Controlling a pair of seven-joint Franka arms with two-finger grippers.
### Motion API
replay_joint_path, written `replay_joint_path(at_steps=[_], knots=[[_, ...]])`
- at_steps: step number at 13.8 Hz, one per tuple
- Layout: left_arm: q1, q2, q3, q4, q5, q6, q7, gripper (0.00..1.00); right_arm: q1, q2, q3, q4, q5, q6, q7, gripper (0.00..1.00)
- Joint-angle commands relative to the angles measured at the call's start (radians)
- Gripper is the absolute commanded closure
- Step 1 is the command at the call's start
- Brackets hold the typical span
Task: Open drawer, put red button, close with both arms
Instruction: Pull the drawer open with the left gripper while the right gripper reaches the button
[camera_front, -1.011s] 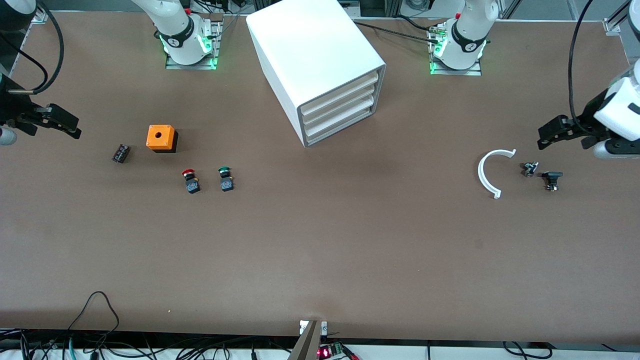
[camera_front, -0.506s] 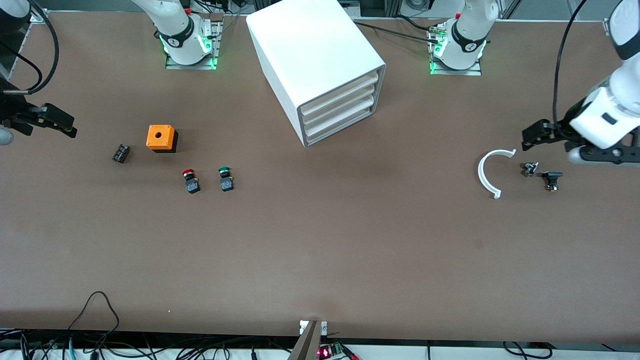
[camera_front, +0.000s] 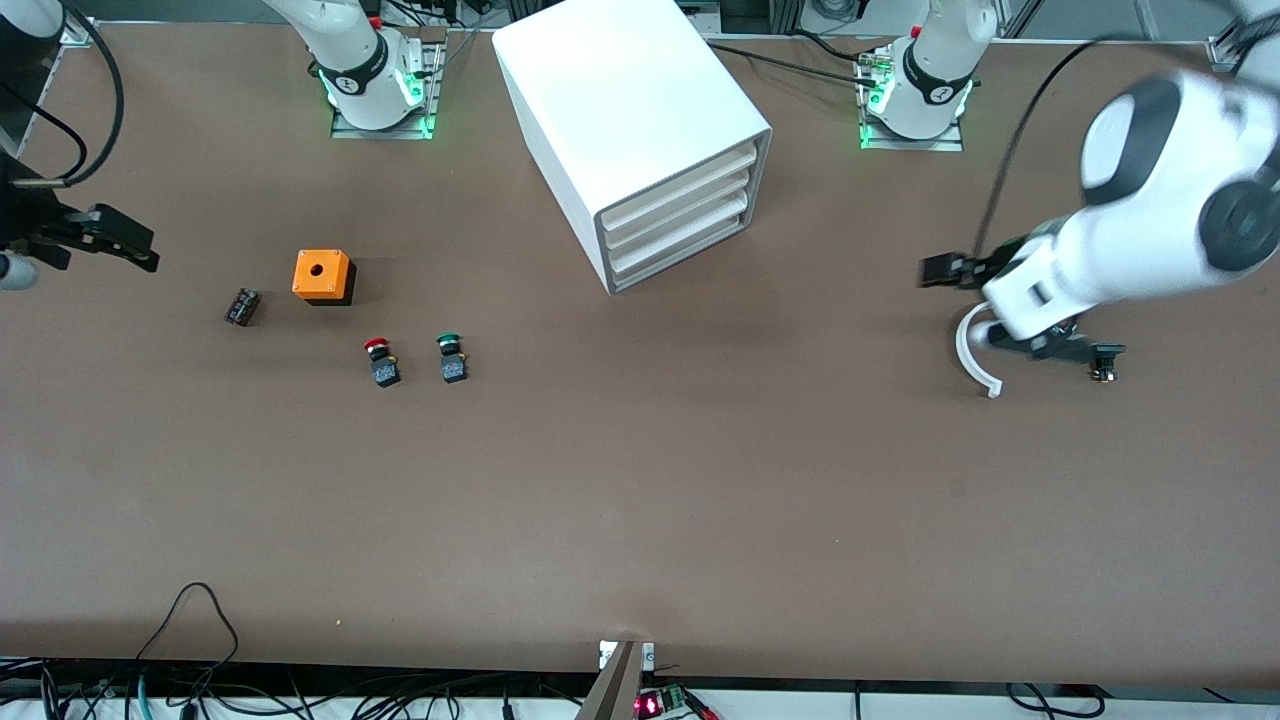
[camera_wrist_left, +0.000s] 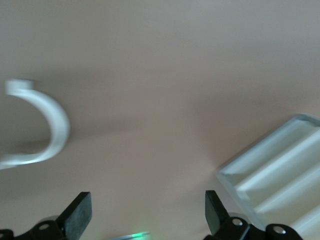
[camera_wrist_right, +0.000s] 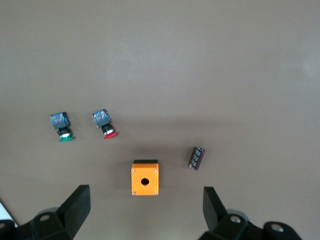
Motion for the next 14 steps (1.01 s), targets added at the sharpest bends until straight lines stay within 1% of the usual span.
replay_joint_path(at_steps=[1, 2, 3, 5, 6, 9, 10, 12, 14], knots=[[-0.007, 0.088, -0.018, -0.12, -0.275, 0.154, 0.048, 0.0, 0.003, 0.02, 0.007, 0.009, 0.004, -0.08, -0.017, 0.0], [-0.019, 0.106, -0.042, -0.165, -0.364, 0.208, 0.094, 0.0, 0.019, 0.028, 0.01, 0.009, 0.004, -0.109, -0.005, 0.0], [-0.035, 0.126, -0.068, -0.192, -0.43, 0.244, 0.141, 0.0, 0.026, 0.034, 0.01, 0.011, 0.005, -0.108, -0.005, 0.0], [-0.061, 0.163, -0.11, -0.24, -0.554, 0.261, 0.2, 0.0, 0.024, 0.068, 0.01, 0.014, 0.005, -0.077, -0.02, 0.0], [-0.073, 0.175, -0.128, -0.268, -0.596, 0.262, 0.241, 0.0, 0.023, 0.086, 0.01, 0.014, 0.007, -0.069, -0.022, 0.0], [-0.089, 0.182, -0.205, -0.344, -0.688, 0.265, 0.309, 0.01, 0.035, 0.155, 0.013, 0.015, 0.008, 0.009, -0.019, 0.0], [-0.09, 0.182, -0.234, -0.355, -0.701, 0.267, 0.318, 0.03, 0.064, 0.17, 0.011, 0.015, 0.005, 0.026, -0.013, 0.0], [-0.09, 0.182, -0.272, -0.384, -0.728, 0.313, 0.317, 0.05, 0.079, 0.216, 0.011, 0.012, 0.019, 0.062, -0.017, 0.0], [-0.092, 0.182, -0.305, -0.41, -0.757, 0.375, 0.317, 0.06, 0.084, 0.247, 0.03, -0.038, 0.048, 0.143, -0.014, 0.0]])
